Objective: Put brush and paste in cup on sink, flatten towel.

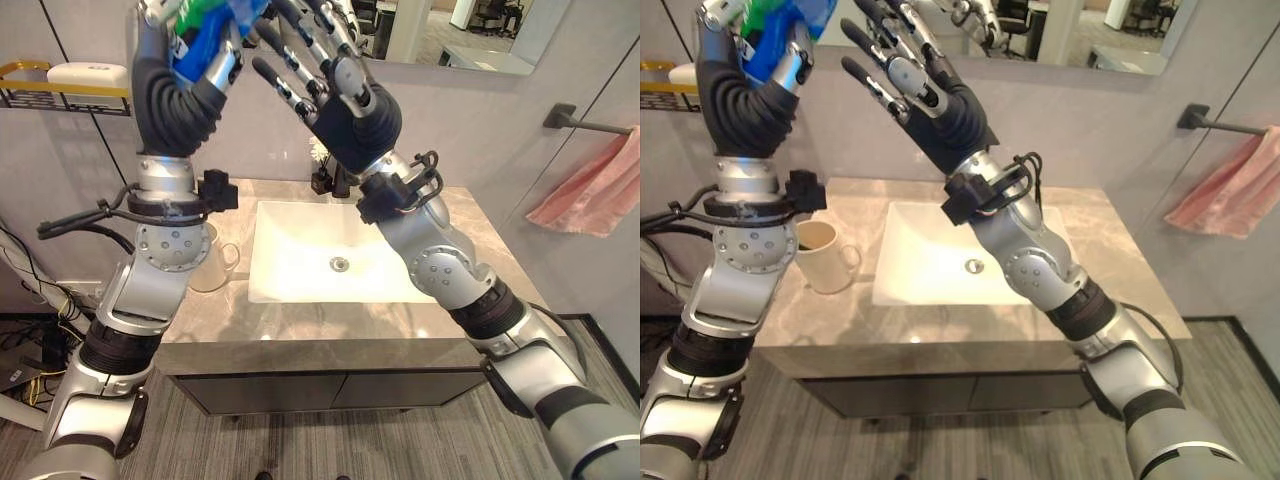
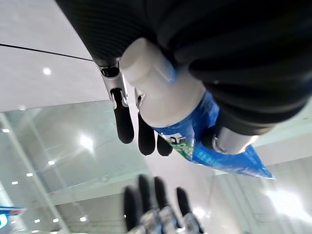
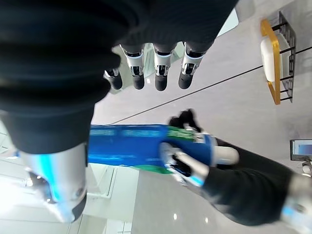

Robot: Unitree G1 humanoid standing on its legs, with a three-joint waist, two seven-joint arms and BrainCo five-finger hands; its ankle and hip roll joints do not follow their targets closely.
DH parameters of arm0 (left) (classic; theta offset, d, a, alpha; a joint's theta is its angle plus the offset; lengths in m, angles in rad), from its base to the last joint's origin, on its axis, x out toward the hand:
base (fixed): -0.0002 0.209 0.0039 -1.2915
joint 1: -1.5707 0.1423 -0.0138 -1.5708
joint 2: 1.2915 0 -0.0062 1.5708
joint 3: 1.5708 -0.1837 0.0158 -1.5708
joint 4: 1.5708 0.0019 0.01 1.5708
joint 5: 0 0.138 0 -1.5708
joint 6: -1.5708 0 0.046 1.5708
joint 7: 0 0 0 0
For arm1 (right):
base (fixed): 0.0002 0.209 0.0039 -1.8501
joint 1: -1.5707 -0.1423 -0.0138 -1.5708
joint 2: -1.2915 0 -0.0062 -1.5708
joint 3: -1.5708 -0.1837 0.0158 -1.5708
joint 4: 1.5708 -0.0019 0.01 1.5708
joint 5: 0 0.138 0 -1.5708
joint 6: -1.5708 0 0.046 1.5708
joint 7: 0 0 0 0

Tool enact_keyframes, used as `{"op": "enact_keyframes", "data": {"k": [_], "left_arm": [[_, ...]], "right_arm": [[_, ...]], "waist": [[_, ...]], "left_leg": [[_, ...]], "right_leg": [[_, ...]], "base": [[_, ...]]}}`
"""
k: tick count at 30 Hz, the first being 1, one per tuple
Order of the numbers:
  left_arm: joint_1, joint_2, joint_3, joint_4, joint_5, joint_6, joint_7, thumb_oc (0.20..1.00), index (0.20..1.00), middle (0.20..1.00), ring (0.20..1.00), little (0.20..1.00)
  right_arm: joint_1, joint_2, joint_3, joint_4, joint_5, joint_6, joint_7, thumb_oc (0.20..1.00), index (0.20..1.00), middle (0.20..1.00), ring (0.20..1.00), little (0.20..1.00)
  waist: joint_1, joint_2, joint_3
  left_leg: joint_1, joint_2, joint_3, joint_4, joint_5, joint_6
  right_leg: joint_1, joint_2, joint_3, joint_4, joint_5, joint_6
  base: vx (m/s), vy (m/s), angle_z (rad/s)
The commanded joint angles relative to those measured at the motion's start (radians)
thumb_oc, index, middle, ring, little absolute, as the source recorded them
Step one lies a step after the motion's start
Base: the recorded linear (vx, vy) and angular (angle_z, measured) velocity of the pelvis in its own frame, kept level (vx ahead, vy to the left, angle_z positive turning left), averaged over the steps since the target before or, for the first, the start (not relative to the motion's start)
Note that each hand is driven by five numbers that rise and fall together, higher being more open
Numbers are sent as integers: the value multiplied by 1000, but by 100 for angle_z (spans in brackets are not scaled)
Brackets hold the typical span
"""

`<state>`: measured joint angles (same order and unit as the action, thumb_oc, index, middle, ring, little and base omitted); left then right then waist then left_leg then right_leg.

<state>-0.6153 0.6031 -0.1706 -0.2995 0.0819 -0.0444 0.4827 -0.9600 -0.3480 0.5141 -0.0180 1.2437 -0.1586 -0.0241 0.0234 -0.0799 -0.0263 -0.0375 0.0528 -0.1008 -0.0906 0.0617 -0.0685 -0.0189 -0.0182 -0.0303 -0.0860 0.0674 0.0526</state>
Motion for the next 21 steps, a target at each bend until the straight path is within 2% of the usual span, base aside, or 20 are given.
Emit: {"op": "enact_keyframes", "data": {"k": [1, 3, 7, 13, 21], "left_arm": [[-27, 8, -8, -15, -31, -36, -37, 200, 200, 200, 200, 200], [50, -7, -15, -23, -47, -33, -65, 200, 200, 200, 200, 200], [65, 2, -46, -11, -27, -20, -86, 200, 200, 200, 200, 200], [23, 1, -117, 33, -36, 5, -107, 200, 200, 200, 200, 200], [-38, -9, -188, 75, -37, 22, -100, 200, 200, 200, 200, 200]], "right_arm": [[-124, -7, -81, 22, 9, -81, -16, 1000, 1000, 1000, 1000, 1000], [-127, -16, -97, 18, 9, -93, -25, 1000, 1000, 1000, 1000, 1000], [-121, -16, -94, 18, 75, -97, -9, 1000, 1000, 1000, 1000, 1000], [-102, 9, -78, 16, 143, -111, -49, 1000, 1000, 1000, 1000, 1000], [-80, 22, -10, 44, 216, -86, -75, 1000, 1000, 1000, 1000, 1000]], "waist": [[19, -17, -26], [20, -25, -22], [19, -33, -22], [13, -39, -21], [-4, -40, -21]], "left_leg": [[12, 2, 0, 3, -64, 24], [5, -1, 1, 3, -54, 27], [10, 0, 0, 3, -65, 28], [9, -1, -2, 3, -66, 29], [16, -2, 12, 3, -69, 30]], "right_leg": [[-10, -70, -13, -1, -9, 58], [-15, -73, -11, -1, -1, 58], [-7, -72, -15, -1, -11, 58], [-8, -72, -13, -1, -14, 58], [-9, -73, -4, -1, -12, 60]], "base": [[0, 0, 0], [0, 0, 0], [12, 2, 0], [0, 0, 0], [0, 0, 0]]}}
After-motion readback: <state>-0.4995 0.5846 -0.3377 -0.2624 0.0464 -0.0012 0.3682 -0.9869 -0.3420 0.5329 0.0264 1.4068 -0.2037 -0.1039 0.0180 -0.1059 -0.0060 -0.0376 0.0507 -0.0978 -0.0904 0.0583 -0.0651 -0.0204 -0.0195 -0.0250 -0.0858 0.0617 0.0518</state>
